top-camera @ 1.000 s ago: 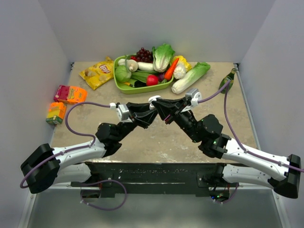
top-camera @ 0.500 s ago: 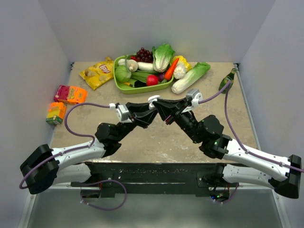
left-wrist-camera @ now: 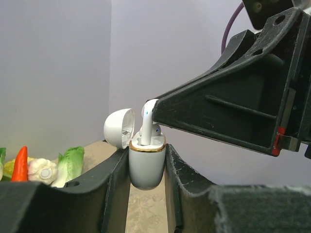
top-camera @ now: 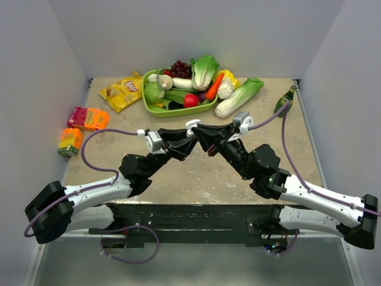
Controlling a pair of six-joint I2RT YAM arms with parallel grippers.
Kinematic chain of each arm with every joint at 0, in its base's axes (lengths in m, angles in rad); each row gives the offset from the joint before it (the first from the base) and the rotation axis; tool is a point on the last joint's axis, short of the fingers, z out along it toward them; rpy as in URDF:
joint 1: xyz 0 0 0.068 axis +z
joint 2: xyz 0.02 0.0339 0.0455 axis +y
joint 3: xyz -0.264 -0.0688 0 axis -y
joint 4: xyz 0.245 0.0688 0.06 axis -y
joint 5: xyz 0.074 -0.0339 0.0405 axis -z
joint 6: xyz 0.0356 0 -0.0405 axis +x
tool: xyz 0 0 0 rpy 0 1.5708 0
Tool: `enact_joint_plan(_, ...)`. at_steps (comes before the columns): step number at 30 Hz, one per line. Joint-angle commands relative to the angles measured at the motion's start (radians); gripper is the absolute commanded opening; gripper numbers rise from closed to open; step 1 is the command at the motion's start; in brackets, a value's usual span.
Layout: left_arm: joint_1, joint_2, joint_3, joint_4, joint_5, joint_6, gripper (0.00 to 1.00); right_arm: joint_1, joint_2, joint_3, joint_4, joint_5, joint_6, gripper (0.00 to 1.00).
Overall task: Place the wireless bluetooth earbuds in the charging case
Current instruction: Place the earbud in the charging case.
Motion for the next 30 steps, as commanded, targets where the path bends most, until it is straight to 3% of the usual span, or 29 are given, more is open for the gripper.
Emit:
enact_joint_plan(1,-0.002,-0.031,0.036,0.198,0.002,0.01,0.0,0.006,0.02,0.001,-0.086,-0.003,-0.011,0.0)
enact_joint_plan(5,-0.002,-0.033,0.035,0.198,0.005,0.008,0.0,0.006,0.028,0.011,-0.105,-0.002,-0.009,0.0)
enact_joint_plan(9,-0.002,-0.036,0.035,0.198,0.002,0.01,0.0,0.006,0.025,0.021,-0.116,0.003,-0.003,0.16)
enact_joint_plan(13,-0.002,-0.034,0.032,0.202,0.003,0.01,0.0,0.006,0.03,0.035,-0.126,0.006,0.003,0.25)
enact_joint_plan(30,-0.001,-0.03,0.024,0.206,0.0,0.008,0.0,0.006,-0.016,0.087,-0.137,0.098,0.023,0.48)
